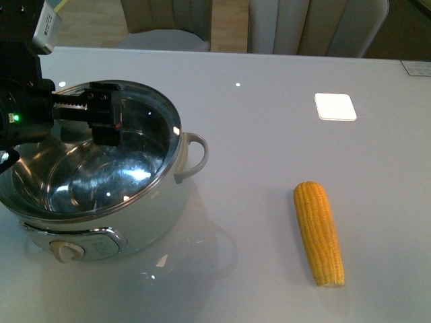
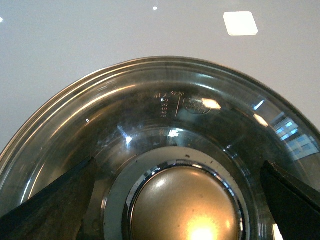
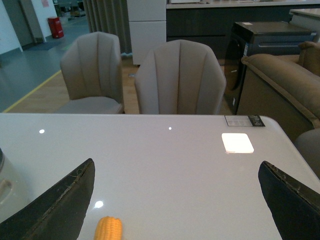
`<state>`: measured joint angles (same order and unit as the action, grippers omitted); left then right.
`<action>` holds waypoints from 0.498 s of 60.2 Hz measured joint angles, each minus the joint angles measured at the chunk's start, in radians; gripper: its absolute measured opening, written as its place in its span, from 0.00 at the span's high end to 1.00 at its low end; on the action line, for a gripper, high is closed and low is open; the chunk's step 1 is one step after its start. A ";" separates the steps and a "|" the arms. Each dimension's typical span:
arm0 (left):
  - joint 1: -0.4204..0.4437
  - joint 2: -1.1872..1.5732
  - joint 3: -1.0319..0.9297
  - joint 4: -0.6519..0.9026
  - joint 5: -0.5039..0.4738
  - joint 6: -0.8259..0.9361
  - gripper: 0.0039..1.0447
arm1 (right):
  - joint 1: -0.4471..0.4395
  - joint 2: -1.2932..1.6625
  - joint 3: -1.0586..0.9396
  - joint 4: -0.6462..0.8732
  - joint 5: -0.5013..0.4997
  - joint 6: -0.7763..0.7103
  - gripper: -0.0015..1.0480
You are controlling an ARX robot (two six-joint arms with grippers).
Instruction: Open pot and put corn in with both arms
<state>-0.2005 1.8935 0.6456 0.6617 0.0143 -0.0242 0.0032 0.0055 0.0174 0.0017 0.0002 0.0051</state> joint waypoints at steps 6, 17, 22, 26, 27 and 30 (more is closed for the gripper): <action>0.000 0.003 -0.007 0.007 -0.014 0.000 0.06 | 0.000 0.000 0.000 0.000 0.000 0.000 0.08; -0.008 0.003 -0.016 0.018 -0.026 -0.003 0.29 | 0.000 0.000 0.000 0.000 0.000 0.000 0.08; -0.013 0.003 -0.018 0.025 -0.036 -0.002 0.40 | 0.000 0.000 0.000 0.000 0.000 0.000 0.08; -0.017 0.003 -0.018 0.027 -0.044 -0.006 0.50 | 0.000 0.000 0.000 0.000 0.000 0.000 0.08; -0.018 0.002 -0.018 0.027 -0.045 -0.009 0.51 | 0.000 0.000 0.000 0.000 0.000 0.000 0.08; -0.019 -0.001 -0.019 0.027 -0.046 -0.004 0.57 | 0.000 0.000 0.000 0.000 0.000 0.000 0.08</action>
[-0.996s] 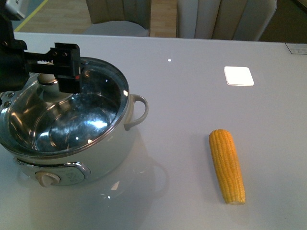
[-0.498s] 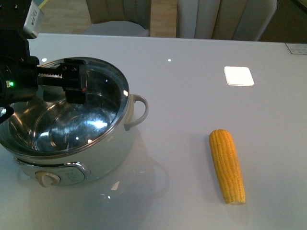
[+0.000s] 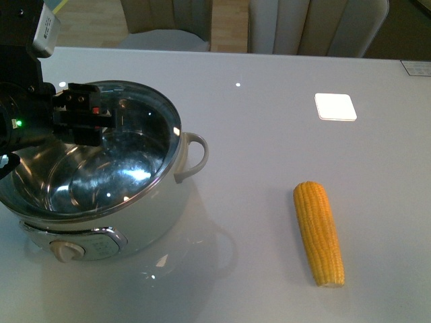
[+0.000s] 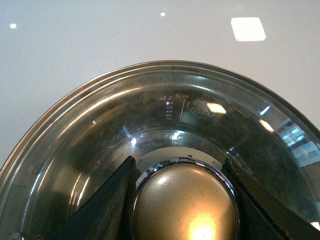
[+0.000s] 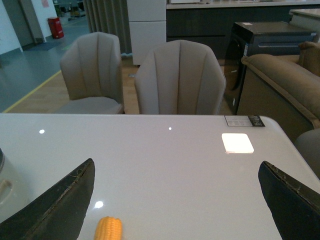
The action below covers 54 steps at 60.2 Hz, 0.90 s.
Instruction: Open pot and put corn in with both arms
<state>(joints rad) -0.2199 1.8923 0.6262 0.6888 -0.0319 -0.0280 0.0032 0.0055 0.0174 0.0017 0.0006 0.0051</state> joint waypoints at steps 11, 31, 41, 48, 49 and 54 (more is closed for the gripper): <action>-0.010 -0.006 -0.002 -0.001 -0.022 0.002 0.57 | 0.000 0.000 0.000 0.000 0.000 0.000 0.08; -0.019 -0.048 -0.007 -0.033 -0.048 0.019 0.57 | 0.000 0.000 0.000 0.000 0.000 0.000 0.08; -0.017 -0.116 -0.006 -0.074 -0.051 0.036 0.57 | 0.000 0.000 0.000 0.000 0.000 0.000 0.08; -0.006 -0.182 0.004 -0.117 -0.050 0.037 0.57 | 0.000 0.000 0.000 0.000 0.000 0.000 0.08; -0.003 -0.195 0.008 -0.126 -0.049 0.039 0.57 | 0.000 0.000 0.000 0.000 0.000 0.000 0.08; 0.016 -0.245 0.027 -0.156 -0.040 0.038 0.57 | 0.000 0.000 0.000 0.000 0.000 0.000 0.08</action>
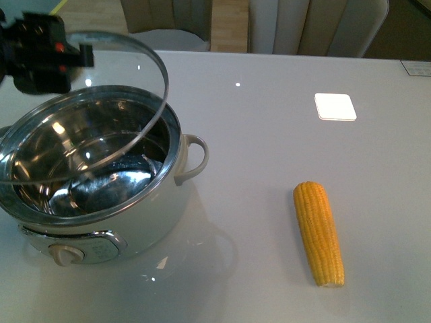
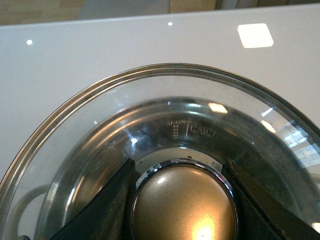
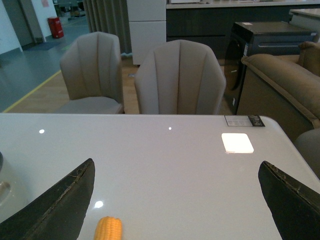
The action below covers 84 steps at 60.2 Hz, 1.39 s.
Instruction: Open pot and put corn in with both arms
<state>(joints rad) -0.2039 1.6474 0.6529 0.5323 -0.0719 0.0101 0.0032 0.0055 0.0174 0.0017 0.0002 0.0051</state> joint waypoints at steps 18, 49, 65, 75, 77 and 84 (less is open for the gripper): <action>0.231 -0.161 0.040 -0.022 0.111 0.029 0.57 | 0.000 0.000 0.000 0.000 0.000 0.000 0.08; 0.820 0.122 -0.057 0.291 0.249 0.167 0.57 | 0.000 0.000 0.000 0.000 0.000 0.000 0.08; 0.822 0.465 -0.047 0.530 0.209 0.127 0.57 | 0.000 0.000 0.000 0.000 0.000 0.000 0.08; 0.797 0.623 0.052 0.575 0.217 0.104 0.57 | 0.000 0.000 0.000 0.000 0.000 0.000 0.08; 0.794 0.643 0.069 0.578 0.223 0.101 0.57 | 0.000 0.000 0.000 0.000 0.000 0.000 0.08; 0.787 0.715 0.125 0.597 0.233 0.093 0.57 | 0.000 0.000 0.000 0.000 0.000 0.000 0.08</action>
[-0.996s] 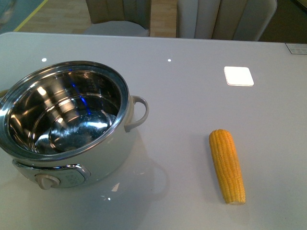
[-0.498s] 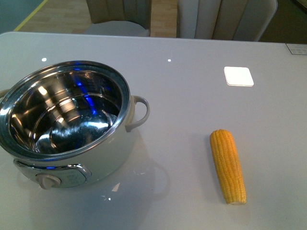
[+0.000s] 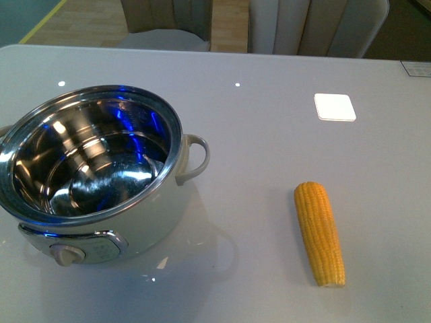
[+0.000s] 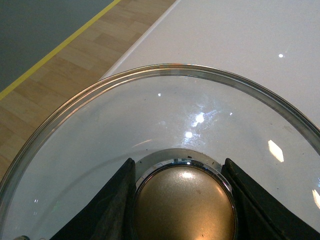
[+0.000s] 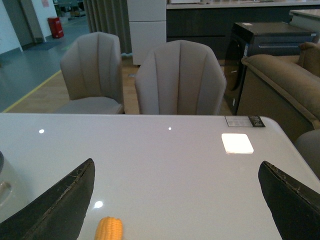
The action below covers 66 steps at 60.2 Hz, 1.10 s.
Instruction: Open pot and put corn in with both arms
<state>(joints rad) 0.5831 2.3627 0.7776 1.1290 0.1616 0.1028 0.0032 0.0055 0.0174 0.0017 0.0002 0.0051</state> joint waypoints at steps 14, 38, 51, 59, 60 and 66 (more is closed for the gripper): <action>-0.012 0.114 0.080 0.023 0.024 -0.024 0.57 | 0.000 0.000 0.000 0.000 0.000 0.000 0.08; -0.037 0.203 0.129 0.058 0.031 -0.034 0.57 | 0.000 0.000 0.000 0.000 0.000 0.000 0.08; -0.043 0.209 0.132 0.055 0.034 -0.017 0.36 | 0.000 0.000 0.000 0.000 0.000 0.000 0.08; -0.047 0.196 0.128 0.041 0.029 -0.018 0.15 | 0.000 0.000 0.000 0.000 0.000 0.000 0.08; -0.047 0.189 0.126 0.037 0.029 -0.017 0.12 | 0.000 0.000 0.000 0.000 0.000 0.000 0.08; -0.047 0.142 0.108 0.022 0.029 -0.018 0.06 | 0.000 0.000 0.000 0.000 0.000 0.000 0.08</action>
<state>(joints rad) 0.5362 2.5046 0.8856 1.1511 0.1905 0.0845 0.0032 0.0055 0.0174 0.0017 0.0002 0.0051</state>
